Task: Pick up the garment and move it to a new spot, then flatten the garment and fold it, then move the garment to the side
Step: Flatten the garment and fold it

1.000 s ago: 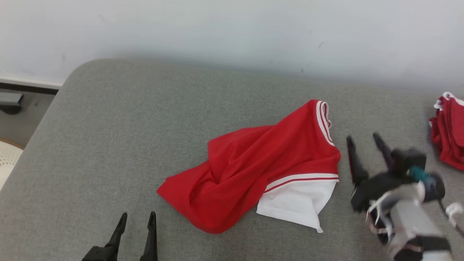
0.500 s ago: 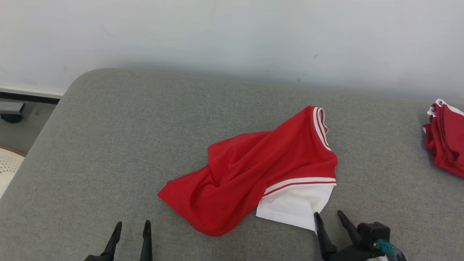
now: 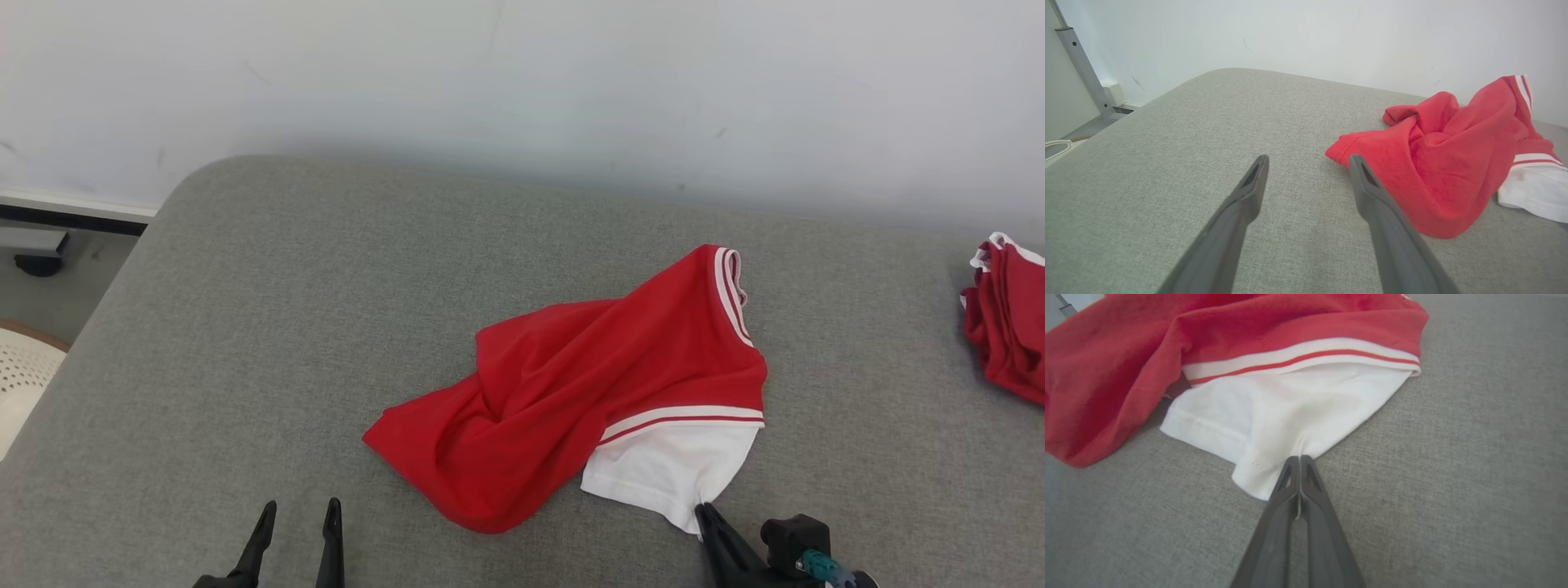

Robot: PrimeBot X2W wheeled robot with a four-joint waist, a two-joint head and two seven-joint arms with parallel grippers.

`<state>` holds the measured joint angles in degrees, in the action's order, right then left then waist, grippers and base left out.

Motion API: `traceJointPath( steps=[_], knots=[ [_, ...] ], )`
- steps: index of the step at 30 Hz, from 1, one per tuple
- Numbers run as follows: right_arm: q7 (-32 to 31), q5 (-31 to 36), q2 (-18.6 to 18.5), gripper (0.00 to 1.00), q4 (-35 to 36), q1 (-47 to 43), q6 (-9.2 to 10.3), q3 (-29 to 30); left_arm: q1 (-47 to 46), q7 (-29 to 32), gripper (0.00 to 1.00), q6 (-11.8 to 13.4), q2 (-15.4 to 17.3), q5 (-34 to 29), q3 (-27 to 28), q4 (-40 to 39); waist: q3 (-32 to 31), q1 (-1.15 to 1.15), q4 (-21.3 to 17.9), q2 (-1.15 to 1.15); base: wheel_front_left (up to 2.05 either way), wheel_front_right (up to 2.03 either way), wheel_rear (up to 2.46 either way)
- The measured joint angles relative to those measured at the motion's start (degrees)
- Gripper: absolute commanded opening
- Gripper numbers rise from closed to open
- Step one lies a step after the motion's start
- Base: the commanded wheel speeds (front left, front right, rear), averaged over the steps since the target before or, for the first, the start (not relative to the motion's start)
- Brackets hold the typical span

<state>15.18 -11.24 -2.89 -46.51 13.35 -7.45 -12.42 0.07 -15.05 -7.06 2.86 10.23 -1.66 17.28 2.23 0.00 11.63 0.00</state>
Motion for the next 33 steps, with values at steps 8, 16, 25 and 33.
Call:
traceJointPath(
  steps=[8, 16, 25, 33],
  knots=[
    [0.0, 1.3, 0.0, 0.00, 8.1, -5.0, 0.00, 4.7, 1.1, 0.0, 1.00, 0.0, 0.0, 0.4, -0.5, 0.2, -0.7, 0.00, -1.1, 0.00, 0.00, 0.00, 0.00],
    [0.0, 3.5, -1.9, 0.00, 20.0, -16.9, 0.00, 10.3, 1.4, 0.0, 1.00, 0.1, 0.0, 0.9, -1.3, 0.2, -1.2, 0.00, -3.3, 0.01, 0.00, 0.00, 0.00],
    [0.0, 3.7, -3.5, 0.09, 22.5, -23.9, 0.00, 12.2, 1.5, 0.0, 1.00, 0.3, 0.0, 0.9, -1.0, 0.4, -1.3, 0.00, -5.1, 0.00, 0.00, 0.00, 0.00],
    [0.0, 3.0, -2.2, 1.00, 29.6, -23.5, 0.00, 12.4, 1.7, 0.0, 1.00, 0.0, 0.0, 0.9, -0.5, 0.8, -2.1, 0.00, -4.9, 0.00, 0.00, 0.00, 0.00]
  ],
)
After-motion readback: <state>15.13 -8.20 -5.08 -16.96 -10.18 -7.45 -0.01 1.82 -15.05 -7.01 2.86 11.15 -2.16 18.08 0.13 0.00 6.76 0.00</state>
